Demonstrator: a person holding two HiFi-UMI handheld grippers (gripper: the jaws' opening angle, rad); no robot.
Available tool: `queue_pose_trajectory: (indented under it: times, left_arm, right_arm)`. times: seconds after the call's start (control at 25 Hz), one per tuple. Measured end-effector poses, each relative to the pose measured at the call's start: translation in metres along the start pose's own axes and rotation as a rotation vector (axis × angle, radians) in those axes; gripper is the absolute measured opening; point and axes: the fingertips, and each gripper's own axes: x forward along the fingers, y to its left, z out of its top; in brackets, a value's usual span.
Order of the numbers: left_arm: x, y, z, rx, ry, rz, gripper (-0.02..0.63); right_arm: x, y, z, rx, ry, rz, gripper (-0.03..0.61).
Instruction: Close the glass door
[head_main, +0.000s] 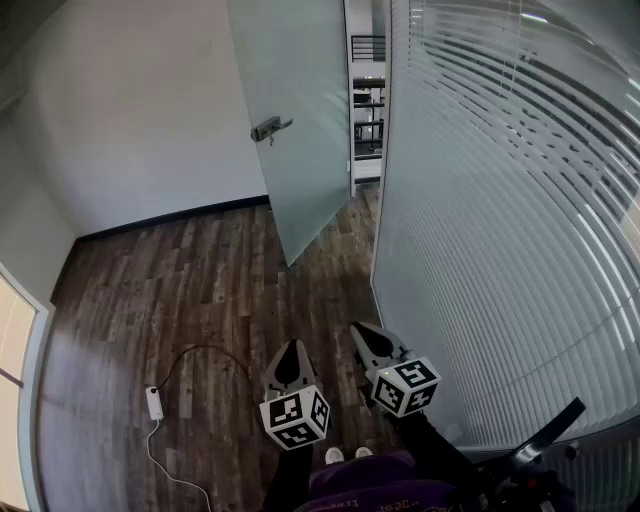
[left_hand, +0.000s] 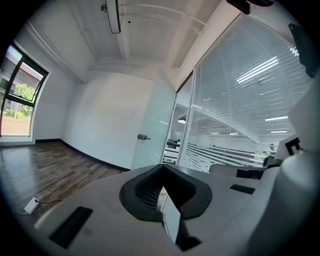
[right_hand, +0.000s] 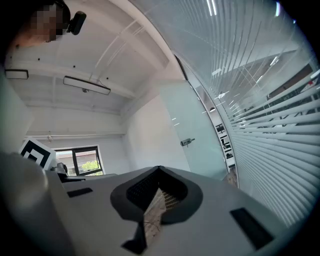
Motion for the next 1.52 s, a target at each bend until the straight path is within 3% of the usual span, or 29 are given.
queue_pose_trajectory:
  times: [0.64, 1.16, 1.52]
  left_arm:
    - [-0.014, 0.008, -0.008, 0.005, 0.012, 0.012, 0.0]
    - [-0.02, 0.061, -0.009, 0.013, 0.039, 0.056, 0.0]
    - [0.008, 0.093, -0.028, -0.026, 0.08, 0.091, 0.0]
  right_arm:
    - [-0.005, 0.013, -0.01, 0.016, 0.01, 0.009, -0.003]
    - [0.033, 0.047, -0.03, -0.014, 0.047, 0.019, -0.003]
    - [0.072, 0.039, -0.049, -0.039, 0.095, 0.018, -0.003]
